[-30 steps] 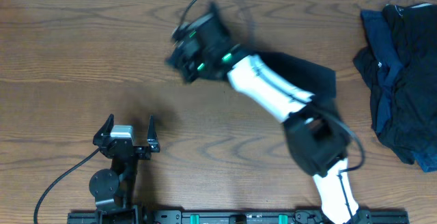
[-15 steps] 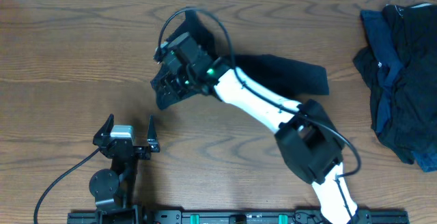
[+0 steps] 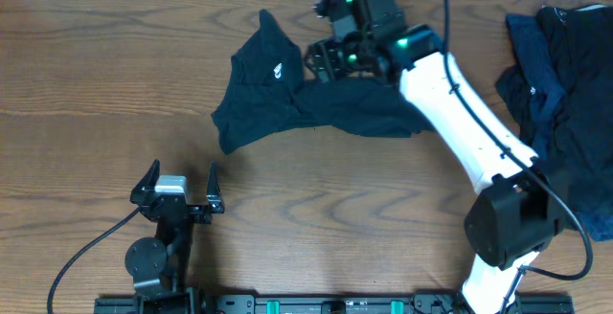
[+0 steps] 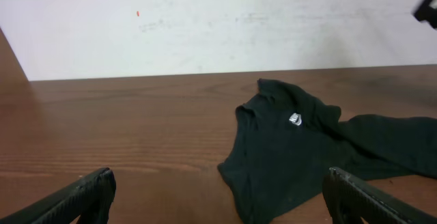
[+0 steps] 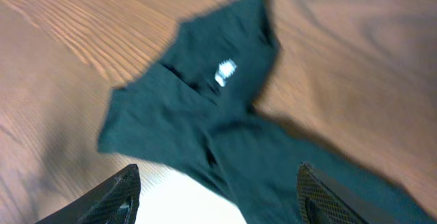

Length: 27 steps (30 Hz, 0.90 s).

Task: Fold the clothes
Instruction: 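Drag the black shirt leftward and drop it on the table center, then reach the left gripper to the shirt's left edge and grasp it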

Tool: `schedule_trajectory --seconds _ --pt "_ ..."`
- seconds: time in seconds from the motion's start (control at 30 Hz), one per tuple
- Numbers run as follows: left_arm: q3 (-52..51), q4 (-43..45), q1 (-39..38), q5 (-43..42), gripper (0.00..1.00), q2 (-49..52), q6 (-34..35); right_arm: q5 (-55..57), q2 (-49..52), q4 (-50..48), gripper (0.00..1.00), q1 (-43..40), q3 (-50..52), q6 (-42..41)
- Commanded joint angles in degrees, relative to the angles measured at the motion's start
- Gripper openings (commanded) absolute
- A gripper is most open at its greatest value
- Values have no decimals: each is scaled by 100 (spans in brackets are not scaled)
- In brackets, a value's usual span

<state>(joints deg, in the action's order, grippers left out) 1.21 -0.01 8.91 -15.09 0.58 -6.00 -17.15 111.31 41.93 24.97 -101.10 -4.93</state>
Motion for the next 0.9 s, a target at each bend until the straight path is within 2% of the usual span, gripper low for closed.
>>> schedule_trajectory --seconds 0.0,0.2,0.33,0.43,0.53,0.73,0.87 --pt "-96 127 17 -79 98 -37 -122 -149 39 208 71 -146 -4 144" --pt "-7 1257 17 -1040 98 -35 -323 -114 39 463 71 -376 -4 374" --pt "540 1191 17 -1250 98 98 -225 -107 39 459 71 -549 -4 372" --pt "1281 793 17 -1300 98 529 -227 -109 39 455 70 -621 -4 372" --pt "2302 190 17 -1305 98 1377 -232 -105 48 463 70 -625 -2 374" --pt "4483 -1261 13 -1884 98 3591 -474 -107 142 402 70 -621 -2 372" --pt "5639 -2354 -98 -1899 98 5075 -557 -111 295 372 70 -612 -2 367"
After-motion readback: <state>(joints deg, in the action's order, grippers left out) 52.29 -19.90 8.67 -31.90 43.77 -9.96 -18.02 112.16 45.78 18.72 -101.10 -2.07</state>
